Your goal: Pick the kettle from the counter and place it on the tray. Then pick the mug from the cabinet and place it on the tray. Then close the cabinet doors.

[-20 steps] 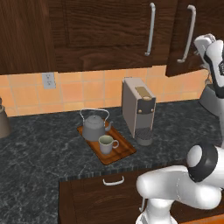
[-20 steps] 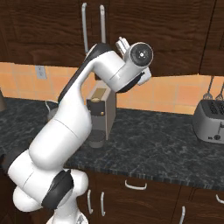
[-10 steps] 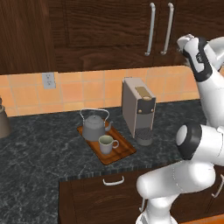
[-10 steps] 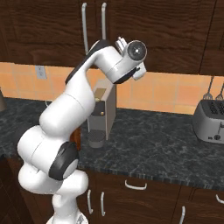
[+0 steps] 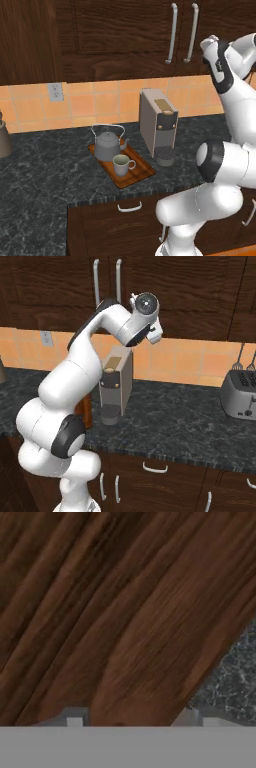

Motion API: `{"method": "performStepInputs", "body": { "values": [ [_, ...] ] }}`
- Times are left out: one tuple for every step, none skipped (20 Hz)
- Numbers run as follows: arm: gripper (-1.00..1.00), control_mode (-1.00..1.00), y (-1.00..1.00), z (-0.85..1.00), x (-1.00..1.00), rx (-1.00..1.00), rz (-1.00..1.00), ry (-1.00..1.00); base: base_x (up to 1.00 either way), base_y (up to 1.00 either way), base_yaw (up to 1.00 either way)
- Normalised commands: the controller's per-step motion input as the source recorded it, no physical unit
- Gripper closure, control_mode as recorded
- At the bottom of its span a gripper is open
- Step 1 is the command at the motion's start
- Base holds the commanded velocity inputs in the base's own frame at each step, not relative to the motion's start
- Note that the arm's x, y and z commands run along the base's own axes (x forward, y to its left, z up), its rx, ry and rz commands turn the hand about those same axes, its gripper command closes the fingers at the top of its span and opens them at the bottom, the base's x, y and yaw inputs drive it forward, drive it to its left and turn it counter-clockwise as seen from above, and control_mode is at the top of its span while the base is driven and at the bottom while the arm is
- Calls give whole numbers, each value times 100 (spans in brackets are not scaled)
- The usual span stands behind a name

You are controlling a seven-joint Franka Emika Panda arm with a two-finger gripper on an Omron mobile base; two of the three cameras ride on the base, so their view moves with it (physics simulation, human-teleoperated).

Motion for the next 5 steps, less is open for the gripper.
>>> {"method": "performStepInputs", "body": {
  "values": [
    [-100,-100,0,-28,50,0,-12,8,0,0,0],
    [-100,-100,0,-28,49,0,-12,6,0,0,0],
    [-100,-100,0,-33,50,0,-12,6,0,0,0],
    [-100,-100,0,-36,51,0,-13,3,0,0,0],
    [-100,-100,0,-38,49,0,-12,1,0,0,0]
  ]
}}
